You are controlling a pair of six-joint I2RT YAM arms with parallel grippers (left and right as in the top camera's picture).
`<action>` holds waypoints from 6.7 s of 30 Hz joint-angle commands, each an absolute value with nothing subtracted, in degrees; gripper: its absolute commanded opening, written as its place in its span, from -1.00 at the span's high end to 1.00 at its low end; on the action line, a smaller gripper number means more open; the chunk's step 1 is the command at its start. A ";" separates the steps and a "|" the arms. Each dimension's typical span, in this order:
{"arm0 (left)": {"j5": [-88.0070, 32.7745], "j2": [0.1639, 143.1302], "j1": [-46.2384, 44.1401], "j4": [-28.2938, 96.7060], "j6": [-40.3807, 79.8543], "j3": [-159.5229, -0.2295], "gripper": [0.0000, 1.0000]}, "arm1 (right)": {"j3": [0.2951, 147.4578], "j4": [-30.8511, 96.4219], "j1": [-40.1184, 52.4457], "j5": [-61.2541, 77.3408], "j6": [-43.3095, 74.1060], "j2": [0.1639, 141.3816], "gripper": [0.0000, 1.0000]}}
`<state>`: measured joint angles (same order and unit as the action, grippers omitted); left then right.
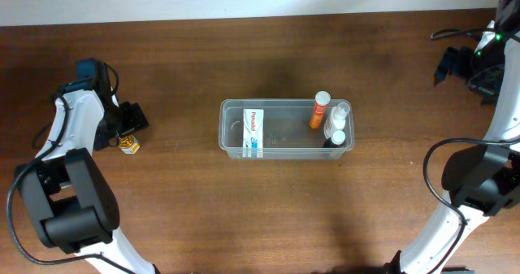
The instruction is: Pack container
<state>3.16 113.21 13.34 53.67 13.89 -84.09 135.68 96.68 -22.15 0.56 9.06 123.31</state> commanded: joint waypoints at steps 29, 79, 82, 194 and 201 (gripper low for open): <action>2.72 117.30 14.81 53.08 13.19 -83.50 -0.42 | 135.31 96.68 -22.15 0.86 9.52 122.41 -0.97; 2.26 117.27 14.79 54.74 13.21 -83.50 0.12 | 135.31 96.68 -22.15 0.86 9.52 122.41 -0.97; 2.22 117.27 14.79 54.76 13.21 -83.50 0.13 | 135.31 96.68 -22.15 0.86 9.52 122.41 -0.97; -7.53 130.28 -37.04 65.04 15.40 -117.21 0.15 | 135.31 96.68 -22.15 0.86 9.52 122.41 -0.97; -7.51 131.31 -37.15 65.58 15.38 -117.21 0.15 | 135.31 96.68 -22.15 0.86 9.52 122.41 -0.97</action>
<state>-7.09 131.33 -37.04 65.47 14.63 -116.01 135.68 96.68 -22.15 0.56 9.06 123.31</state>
